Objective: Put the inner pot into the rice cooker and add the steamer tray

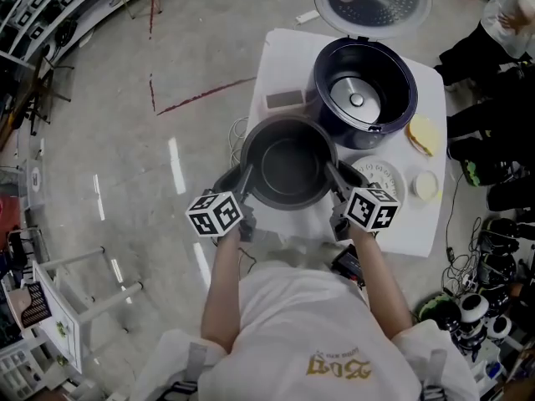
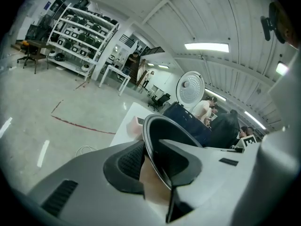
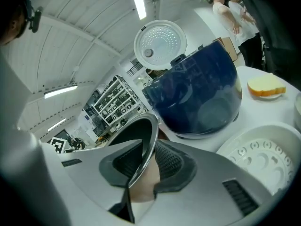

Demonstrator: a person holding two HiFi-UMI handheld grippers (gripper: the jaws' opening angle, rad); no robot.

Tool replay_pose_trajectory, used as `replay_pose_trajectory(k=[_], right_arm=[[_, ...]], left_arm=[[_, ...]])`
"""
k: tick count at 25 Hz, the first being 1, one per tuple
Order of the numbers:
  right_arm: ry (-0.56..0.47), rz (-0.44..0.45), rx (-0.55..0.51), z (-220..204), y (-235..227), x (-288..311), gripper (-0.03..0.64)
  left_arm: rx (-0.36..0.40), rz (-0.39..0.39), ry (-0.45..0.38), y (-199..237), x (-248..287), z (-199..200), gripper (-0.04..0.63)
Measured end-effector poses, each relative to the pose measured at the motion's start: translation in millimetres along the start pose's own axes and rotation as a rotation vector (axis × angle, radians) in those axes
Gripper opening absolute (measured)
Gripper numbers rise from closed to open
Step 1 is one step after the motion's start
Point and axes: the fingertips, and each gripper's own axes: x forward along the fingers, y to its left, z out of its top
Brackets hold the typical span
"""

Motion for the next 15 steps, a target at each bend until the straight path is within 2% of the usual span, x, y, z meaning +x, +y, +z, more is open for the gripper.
replay_pose_trajectory(k=[8, 15], right_arm=[[0.007, 0.013, 0.016, 0, 12, -13, 0.091], [-0.049, 0.054, 0.0, 25, 36, -19, 0.086]], left_arm=[[-0.008, -0.007, -0.018, -6, -12, 6, 0.1], [0.008, -0.031, -0.085, -17, -27, 33, 0.098]])
